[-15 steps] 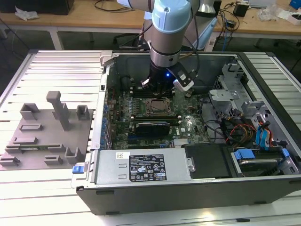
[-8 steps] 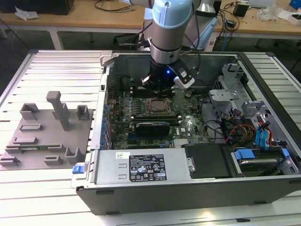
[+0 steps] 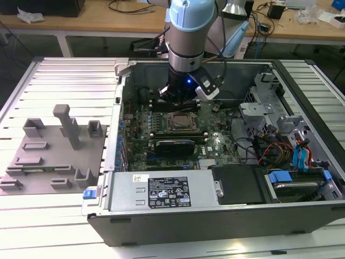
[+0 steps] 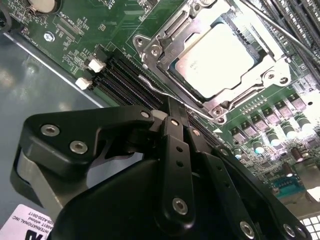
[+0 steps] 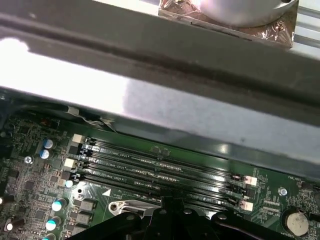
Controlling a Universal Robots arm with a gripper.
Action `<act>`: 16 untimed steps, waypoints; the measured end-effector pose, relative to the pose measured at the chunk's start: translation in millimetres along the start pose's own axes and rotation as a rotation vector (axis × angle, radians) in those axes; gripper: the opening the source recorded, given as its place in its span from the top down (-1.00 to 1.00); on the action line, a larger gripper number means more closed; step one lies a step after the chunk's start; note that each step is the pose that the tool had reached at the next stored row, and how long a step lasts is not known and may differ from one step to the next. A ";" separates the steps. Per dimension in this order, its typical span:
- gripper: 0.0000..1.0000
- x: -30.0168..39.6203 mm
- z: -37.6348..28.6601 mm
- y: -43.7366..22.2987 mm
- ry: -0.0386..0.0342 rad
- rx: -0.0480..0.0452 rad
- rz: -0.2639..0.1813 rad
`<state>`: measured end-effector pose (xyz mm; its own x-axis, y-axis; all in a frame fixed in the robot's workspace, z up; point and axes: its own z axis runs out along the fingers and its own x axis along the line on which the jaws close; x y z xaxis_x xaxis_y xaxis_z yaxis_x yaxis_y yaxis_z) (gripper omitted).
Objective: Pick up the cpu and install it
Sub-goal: 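Install the first cpu locking lever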
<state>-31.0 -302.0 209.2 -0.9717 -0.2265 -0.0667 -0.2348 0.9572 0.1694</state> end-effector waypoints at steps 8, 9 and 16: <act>0.79 -2.8 0.8 -0.7 0.0114 -0.0045 -0.069; 0.79 -3.3 0.9 -0.8 0.0131 -0.0052 -0.079; 0.79 -6.8 4.4 -3.7 0.0313 -0.0124 -0.185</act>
<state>-23.4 -303.2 204.7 -0.9122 -0.4041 -0.0673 -0.4096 0.8964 0.1692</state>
